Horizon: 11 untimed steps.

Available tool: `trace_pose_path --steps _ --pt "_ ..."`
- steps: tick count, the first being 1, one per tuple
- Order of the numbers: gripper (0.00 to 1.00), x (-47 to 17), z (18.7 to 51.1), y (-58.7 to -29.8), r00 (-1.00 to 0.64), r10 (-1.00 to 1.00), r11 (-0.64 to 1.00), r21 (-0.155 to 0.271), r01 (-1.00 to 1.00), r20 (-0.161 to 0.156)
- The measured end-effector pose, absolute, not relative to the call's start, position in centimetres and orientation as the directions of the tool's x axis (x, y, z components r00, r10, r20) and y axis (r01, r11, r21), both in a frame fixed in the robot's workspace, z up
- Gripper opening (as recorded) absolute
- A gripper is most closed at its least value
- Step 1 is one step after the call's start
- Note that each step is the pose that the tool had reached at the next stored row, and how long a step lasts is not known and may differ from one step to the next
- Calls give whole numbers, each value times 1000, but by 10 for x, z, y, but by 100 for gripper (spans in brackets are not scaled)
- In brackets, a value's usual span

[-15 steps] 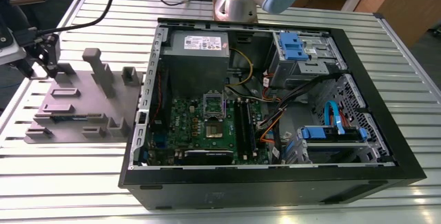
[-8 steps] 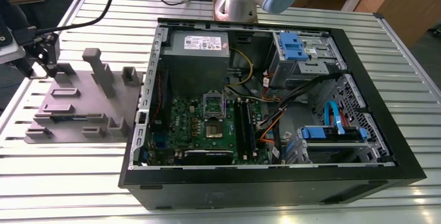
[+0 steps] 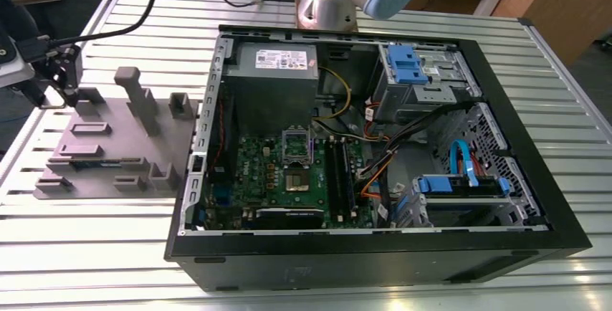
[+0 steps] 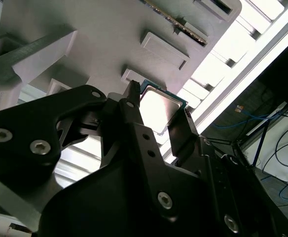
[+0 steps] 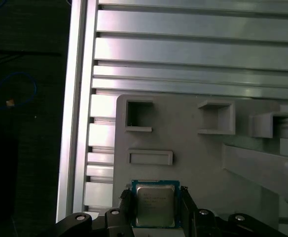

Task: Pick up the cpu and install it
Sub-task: 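Pick up the cpu and move it towards the insertion slot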

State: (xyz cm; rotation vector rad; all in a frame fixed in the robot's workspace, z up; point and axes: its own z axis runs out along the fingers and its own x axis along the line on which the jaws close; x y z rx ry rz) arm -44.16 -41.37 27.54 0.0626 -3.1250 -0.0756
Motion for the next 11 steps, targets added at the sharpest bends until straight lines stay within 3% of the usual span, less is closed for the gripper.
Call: trace_pose_path --steps 11 --pt "47 -442 278 -414 -999 -40 998 49 -40 14"
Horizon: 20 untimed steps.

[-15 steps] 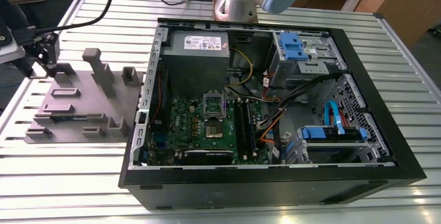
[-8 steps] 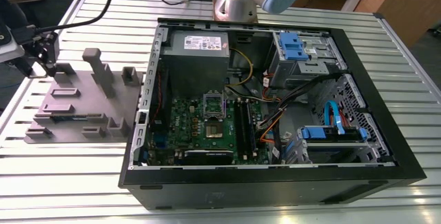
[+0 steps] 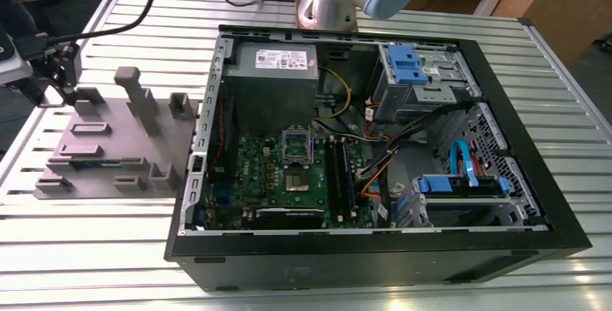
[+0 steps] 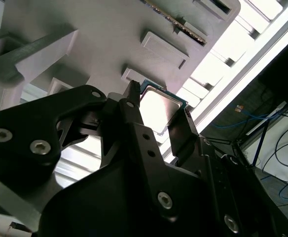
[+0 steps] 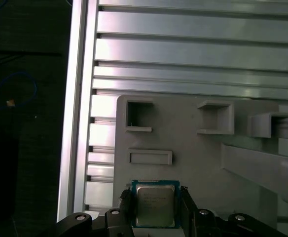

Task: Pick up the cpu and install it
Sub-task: 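Pick up the cpu and move it towards the insertion slot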

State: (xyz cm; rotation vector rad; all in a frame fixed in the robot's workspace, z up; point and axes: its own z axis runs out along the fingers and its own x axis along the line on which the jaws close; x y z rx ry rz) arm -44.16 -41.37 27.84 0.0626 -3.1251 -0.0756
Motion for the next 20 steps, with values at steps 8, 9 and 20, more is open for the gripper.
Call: trace_pose_path --steps 8,9,20 --pt "47 -442 281 -414 -999 -40 998 49 -40 14" --pt "47 -442 281 -414 -999 -40 998 49 -40 14" --pt "47 -442 286 -414 -999 -40 998 49 -40 14"
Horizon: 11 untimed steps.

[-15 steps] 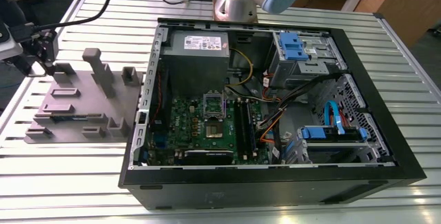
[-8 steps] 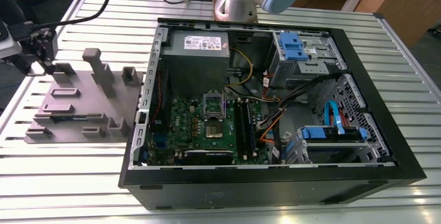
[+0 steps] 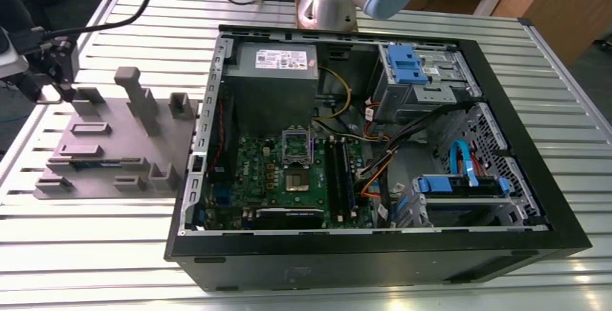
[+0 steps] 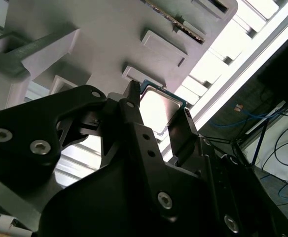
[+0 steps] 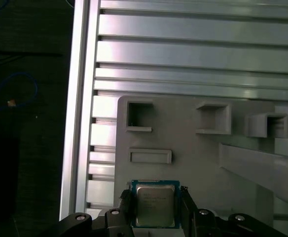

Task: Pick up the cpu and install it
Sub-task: 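Pick up the cpu and move it towards the insertion slot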

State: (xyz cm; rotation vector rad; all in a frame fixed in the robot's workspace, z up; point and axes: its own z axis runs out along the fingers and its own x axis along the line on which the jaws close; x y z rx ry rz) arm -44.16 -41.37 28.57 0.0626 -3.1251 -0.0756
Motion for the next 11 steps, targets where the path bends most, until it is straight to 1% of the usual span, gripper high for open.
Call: trace_pose_path --steps 11 --pt "47 -442 292 -414 -999 -40 998 49 -40 14"
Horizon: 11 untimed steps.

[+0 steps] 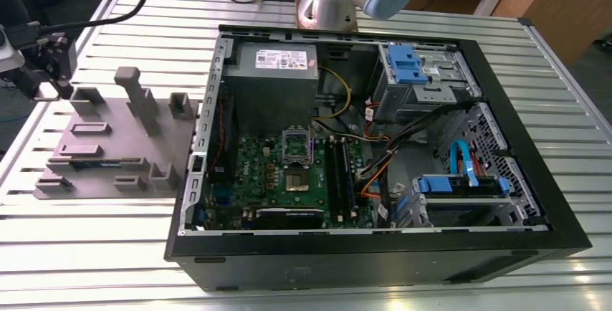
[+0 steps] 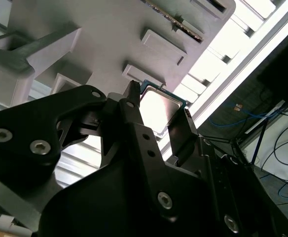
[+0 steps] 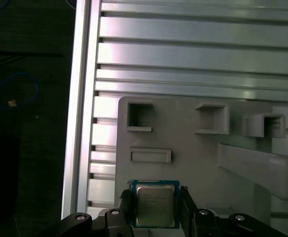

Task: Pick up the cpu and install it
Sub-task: 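Pick up the cpu and move it towards the insertion slot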

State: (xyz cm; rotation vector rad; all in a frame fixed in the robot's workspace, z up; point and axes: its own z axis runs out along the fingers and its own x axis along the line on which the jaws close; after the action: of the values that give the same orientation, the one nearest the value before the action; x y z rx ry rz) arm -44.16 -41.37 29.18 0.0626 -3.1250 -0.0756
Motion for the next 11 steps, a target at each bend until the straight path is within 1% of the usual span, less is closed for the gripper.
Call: trace_pose_path --steps 11 --pt "47 -442 294 -414 -999 -40 998 49 -40 14"
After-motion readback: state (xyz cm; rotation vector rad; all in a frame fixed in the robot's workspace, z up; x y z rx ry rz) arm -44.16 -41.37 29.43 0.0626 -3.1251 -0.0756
